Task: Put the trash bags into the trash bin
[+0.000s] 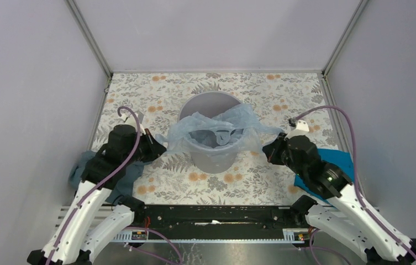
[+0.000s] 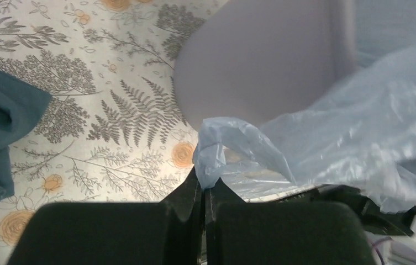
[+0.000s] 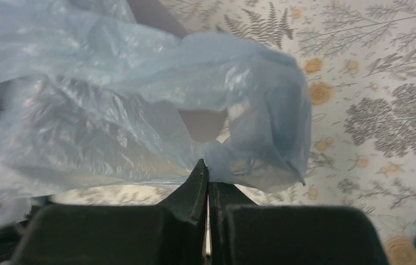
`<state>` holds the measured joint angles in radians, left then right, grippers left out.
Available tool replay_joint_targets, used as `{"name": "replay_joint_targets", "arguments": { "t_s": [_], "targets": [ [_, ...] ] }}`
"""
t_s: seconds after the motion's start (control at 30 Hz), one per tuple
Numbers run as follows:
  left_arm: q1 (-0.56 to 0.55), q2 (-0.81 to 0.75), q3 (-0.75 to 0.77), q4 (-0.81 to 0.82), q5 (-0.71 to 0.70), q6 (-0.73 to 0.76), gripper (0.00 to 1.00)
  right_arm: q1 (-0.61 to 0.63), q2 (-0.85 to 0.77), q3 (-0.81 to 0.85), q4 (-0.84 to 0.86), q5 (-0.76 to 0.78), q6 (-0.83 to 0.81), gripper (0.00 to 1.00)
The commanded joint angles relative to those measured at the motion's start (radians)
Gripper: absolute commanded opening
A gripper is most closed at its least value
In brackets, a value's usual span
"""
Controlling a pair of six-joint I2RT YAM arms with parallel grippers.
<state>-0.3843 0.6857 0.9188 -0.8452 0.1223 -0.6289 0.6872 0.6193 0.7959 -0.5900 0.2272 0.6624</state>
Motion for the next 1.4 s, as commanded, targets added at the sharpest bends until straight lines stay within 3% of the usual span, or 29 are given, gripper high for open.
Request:
{"name": "replay_joint_targets", "arguments": {
  "t_s": [0.0, 0.1, 0.17, 0.27, 0.33, 0.5, 0.63, 0.73, 0.93, 1.07, 1.2, 1.3, 1.37],
  "targets": [
    [0.004, 0.046, -0.061, 0.209, -0.093, -0.018, 0.0, -0.003, 0.066, -0.077, 0.206, 0.143, -0.145, 0.0],
    [0.004, 0.091, -0.065, 0.283, -0.095, -0.021, 0.0, -0.003, 0.128, -0.068, 0.284, 0.2, -0.24, 0.0],
    [0.004, 0.101, -0.056, 0.312, -0.06, -0.02, 0.0, -0.003, 0.164, -0.027, 0.303, 0.085, -0.294, 0.09],
    [0.004, 0.09, -0.056, 0.334, -0.013, -0.017, 0.01, -0.003, 0.18, 0.024, 0.272, -0.045, -0.358, 0.32],
    [0.005, 0.081, -0.066, 0.344, 0.018, -0.019, 0.06, -0.003, 0.161, 0.044, 0.201, -0.058, -0.378, 0.41],
    [0.005, 0.077, -0.101, 0.367, 0.079, -0.036, 0.08, -0.003, 0.076, 0.142, -0.059, -0.065, -0.355, 0.63],
    [0.004, 0.082, -0.119, 0.372, 0.079, -0.036, 0.09, -0.003, 0.066, 0.317, -0.253, -0.079, -0.38, 0.72],
    [0.004, 0.079, -0.125, 0.371, 0.077, -0.032, 0.09, -0.002, 0.117, 0.422, -0.27, -0.046, -0.486, 0.75],
    [0.004, 0.056, -0.134, 0.353, 0.056, -0.017, 0.11, -0.004, 0.333, 0.48, -0.081, -0.007, -0.787, 0.72],
    [0.005, 0.06, -0.133, 0.342, 0.07, -0.001, 0.12, -0.006, 0.405, 0.446, 0.067, -0.09, -0.895, 0.65],
    [0.004, 0.064, -0.126, 0.327, 0.078, 0.015, 0.12, -0.007, 0.451, 0.44, 0.121, -0.08, -0.92, 0.42],
    [0.004, 0.054, -0.118, 0.303, 0.063, 0.031, 0.13, -0.006, 0.442, 0.433, 0.166, -0.089, -0.884, 0.16],
    [0.004, 0.042, -0.112, 0.279, 0.058, 0.049, 0.17, -0.007, 0.422, 0.438, 0.167, -0.092, -0.853, 0.09]
  ]
}}
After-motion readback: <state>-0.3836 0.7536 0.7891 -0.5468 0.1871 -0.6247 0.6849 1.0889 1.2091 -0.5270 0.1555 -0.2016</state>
